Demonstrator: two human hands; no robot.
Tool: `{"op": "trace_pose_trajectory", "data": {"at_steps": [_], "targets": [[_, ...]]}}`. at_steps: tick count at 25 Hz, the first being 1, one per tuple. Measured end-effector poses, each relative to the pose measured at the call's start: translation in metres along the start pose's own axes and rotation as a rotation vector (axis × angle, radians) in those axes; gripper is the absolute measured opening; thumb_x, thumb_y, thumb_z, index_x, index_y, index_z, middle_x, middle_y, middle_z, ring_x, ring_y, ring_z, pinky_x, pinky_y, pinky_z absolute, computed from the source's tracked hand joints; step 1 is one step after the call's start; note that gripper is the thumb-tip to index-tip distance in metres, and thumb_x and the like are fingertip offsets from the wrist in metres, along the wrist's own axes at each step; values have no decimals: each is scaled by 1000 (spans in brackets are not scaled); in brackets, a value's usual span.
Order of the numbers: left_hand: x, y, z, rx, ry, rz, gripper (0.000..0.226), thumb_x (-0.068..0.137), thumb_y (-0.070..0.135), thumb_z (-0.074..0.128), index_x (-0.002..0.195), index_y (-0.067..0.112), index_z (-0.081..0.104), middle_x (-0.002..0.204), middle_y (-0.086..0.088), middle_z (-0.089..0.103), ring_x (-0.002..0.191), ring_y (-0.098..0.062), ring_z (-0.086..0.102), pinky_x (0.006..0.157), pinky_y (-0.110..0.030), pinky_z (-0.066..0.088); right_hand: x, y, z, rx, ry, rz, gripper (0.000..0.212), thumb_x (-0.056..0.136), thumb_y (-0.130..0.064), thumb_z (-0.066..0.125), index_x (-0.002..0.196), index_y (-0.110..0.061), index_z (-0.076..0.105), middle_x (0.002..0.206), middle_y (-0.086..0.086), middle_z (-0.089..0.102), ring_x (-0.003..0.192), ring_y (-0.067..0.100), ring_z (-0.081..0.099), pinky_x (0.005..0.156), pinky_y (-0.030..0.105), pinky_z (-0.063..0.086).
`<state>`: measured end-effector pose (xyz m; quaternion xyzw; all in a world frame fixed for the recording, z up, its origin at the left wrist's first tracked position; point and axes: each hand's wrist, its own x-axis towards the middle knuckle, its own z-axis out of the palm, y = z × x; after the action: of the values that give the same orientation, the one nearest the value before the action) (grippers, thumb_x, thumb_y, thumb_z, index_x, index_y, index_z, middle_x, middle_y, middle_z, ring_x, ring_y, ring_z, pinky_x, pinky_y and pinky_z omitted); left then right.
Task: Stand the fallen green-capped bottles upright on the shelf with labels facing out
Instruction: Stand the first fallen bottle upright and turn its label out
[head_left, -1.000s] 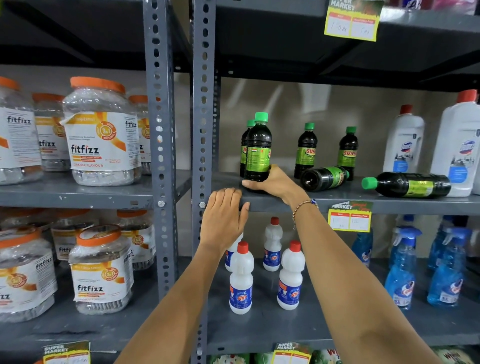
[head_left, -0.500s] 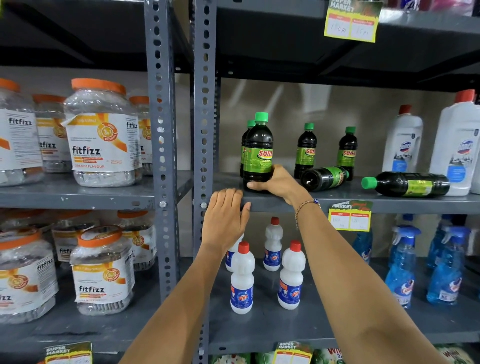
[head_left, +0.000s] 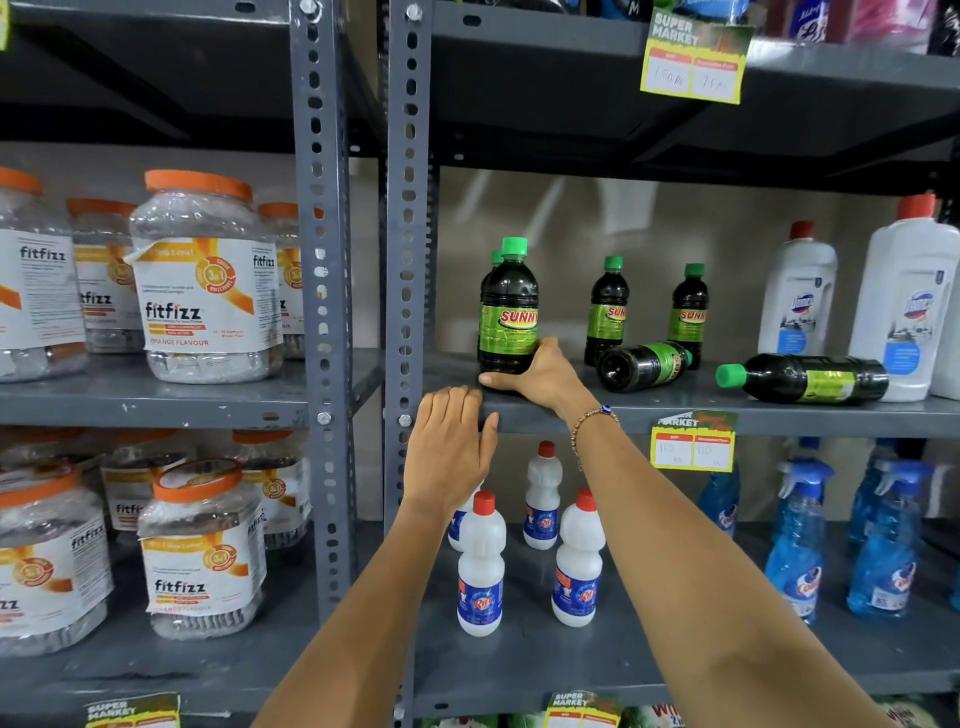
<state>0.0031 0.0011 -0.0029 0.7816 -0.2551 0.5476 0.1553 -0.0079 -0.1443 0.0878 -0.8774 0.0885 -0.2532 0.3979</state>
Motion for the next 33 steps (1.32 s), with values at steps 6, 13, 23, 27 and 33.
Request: {"op": "trace_pose_trajectory", "data": {"at_steps": [6, 13, 23, 27, 33], "targets": [[0, 2, -3, -10, -24, -3, 42, 95, 40, 34, 107, 11, 62, 104, -5, 67, 97, -22, 62, 93, -34, 47, 6, 4, -7, 66, -181, -4, 77, 72, -31, 83, 130, -3, 41, 121, 2, 58, 116, 18, 54, 104, 38, 43], [1, 3, -5, -37, -64, -27, 34, 94, 38, 46, 107, 11, 63, 104, -5, 68, 97, -22, 64, 93, -35, 48, 10, 7, -1, 14, -111, 13, 80, 65, -40, 85, 127, -10, 45, 118, 1, 60, 112, 20, 56, 102, 41, 45], [89, 25, -37, -545, -604, -554, 61, 96, 25, 51, 143, -2, 24, 137, -16, 46, 124, -30, 46, 94, -35, 39, 11, 16, -25, 420, -149, 34, 49, 92, 4, 58, 138, 7, 43, 137, 21, 55, 126, 29, 54, 107, 36, 44], [108, 8, -25, -772, -719, -677, 38, 92, 21, 59, 126, 5, 51, 115, -7, 59, 103, -20, 54, 89, -32, 44, 9, 18, -24, 458, -125, -1, 42, 89, 6, 60, 131, 6, 52, 127, 21, 61, 111, 23, 59, 99, 31, 48], [102, 5, -14, -823, -656, -655, 34, 89, 15, 62, 122, 13, 58, 117, -6, 65, 108, -22, 59, 100, -41, 45, 6, 17, -23, 477, -115, 10, 41, 89, 3, 62, 128, 4, 55, 125, 21, 63, 118, 30, 61, 94, 31, 52]]}}
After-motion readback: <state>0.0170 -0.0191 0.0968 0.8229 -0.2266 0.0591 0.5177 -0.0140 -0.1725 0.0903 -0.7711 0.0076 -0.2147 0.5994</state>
